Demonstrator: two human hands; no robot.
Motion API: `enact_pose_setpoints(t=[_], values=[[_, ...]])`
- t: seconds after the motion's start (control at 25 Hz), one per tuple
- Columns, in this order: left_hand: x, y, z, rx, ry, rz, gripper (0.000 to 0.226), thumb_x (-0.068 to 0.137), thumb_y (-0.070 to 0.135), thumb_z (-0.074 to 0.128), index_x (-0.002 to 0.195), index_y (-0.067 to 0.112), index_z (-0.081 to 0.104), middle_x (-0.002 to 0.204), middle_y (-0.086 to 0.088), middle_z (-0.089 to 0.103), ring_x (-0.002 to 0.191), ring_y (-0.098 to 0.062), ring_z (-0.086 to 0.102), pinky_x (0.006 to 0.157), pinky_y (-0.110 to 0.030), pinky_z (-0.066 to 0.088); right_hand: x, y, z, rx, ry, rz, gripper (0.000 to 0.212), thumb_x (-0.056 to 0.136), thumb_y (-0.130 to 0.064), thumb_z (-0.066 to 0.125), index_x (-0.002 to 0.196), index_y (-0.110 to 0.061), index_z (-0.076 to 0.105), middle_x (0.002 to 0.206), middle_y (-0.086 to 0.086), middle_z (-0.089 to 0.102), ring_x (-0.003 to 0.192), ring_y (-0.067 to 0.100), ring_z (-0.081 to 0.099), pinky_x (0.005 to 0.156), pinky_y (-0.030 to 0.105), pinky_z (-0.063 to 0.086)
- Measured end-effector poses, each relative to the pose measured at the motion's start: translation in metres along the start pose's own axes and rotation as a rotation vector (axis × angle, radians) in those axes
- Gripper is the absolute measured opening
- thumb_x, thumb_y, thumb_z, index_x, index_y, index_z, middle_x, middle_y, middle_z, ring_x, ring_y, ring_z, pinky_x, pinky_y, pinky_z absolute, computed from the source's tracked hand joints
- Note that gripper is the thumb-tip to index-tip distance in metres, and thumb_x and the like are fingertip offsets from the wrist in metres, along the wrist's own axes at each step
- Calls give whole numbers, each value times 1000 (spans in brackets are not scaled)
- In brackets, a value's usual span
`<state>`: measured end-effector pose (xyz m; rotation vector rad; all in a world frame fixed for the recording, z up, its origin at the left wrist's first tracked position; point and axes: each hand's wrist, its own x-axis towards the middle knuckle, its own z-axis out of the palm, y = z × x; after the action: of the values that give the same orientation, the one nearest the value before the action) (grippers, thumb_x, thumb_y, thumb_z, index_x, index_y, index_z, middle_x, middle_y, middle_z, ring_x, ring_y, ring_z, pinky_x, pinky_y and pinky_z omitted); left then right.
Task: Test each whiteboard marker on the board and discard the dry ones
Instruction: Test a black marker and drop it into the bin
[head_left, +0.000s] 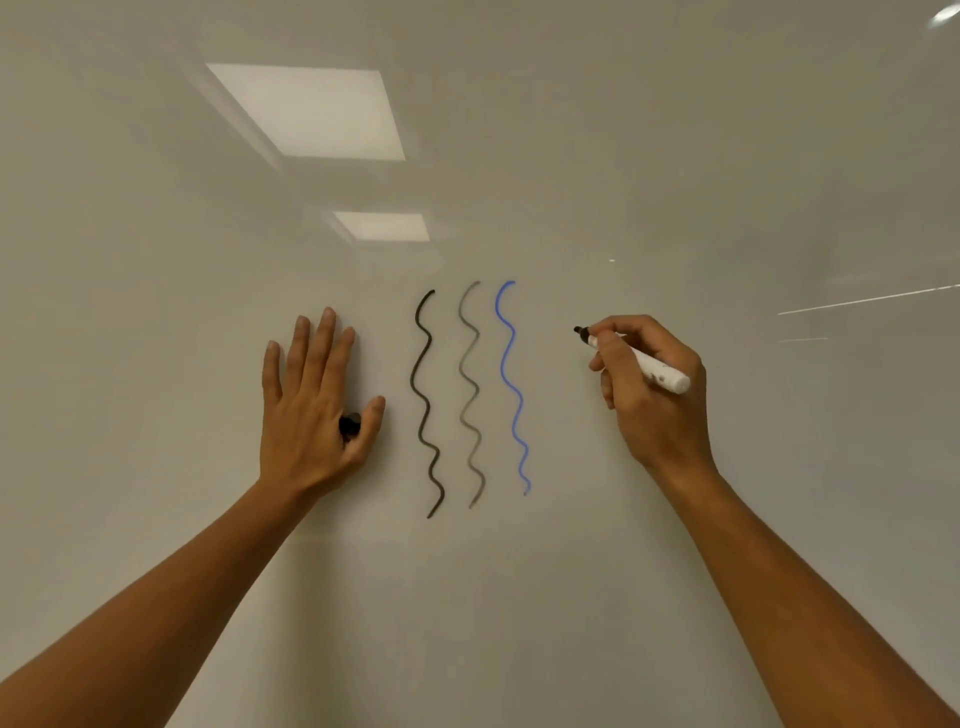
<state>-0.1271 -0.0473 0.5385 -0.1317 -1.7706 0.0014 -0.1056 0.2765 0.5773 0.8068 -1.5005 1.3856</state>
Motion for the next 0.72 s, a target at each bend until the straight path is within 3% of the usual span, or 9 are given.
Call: enact_pose_setpoints(t=[0.08, 0.28, 0.56, 0.72], values=[[-1, 0, 1, 44, -30, 1, 79, 93, 55, 28, 156, 10, 15, 165, -10, 5, 152, -29, 0, 121, -58, 8, 10, 4, 4, -5, 13, -11, 18, 96, -27, 55, 98, -20, 71, 80, -3, 71, 65, 10, 61, 60, 31, 47], [-1, -1, 2, 75, -40, 2, 79, 93, 55, 28, 156, 10, 14, 165, -11, 5, 152, -30, 1, 120, -58, 9, 30, 8, 20, -6, 69, -26, 10, 95, -25, 66, 104, -21, 67, 91, -2, 74, 78, 13, 69, 63, 34, 60], [0, -1, 3, 92, -46, 4, 78, 94, 55, 29, 156, 11, 15, 165, -11, 5, 152, -30, 2, 120, -58, 10, 40, 12, 24, -10, 102, -17, 9, 94, -21, 69, 100, -15, 71, 87, -1, 72, 72, 18, 66, 59, 25, 53], [-1, -2, 3, 85, -32, 1, 77, 94, 54, 29, 156, 11, 15, 165, -10, 6, 152, -29, 2, 121, -58, 9, 32, 18, 26, -19, 41, -45, 10, 92, -18, 71, 101, -13, 72, 86, 1, 72, 72, 19, 64, 58, 24, 51]])
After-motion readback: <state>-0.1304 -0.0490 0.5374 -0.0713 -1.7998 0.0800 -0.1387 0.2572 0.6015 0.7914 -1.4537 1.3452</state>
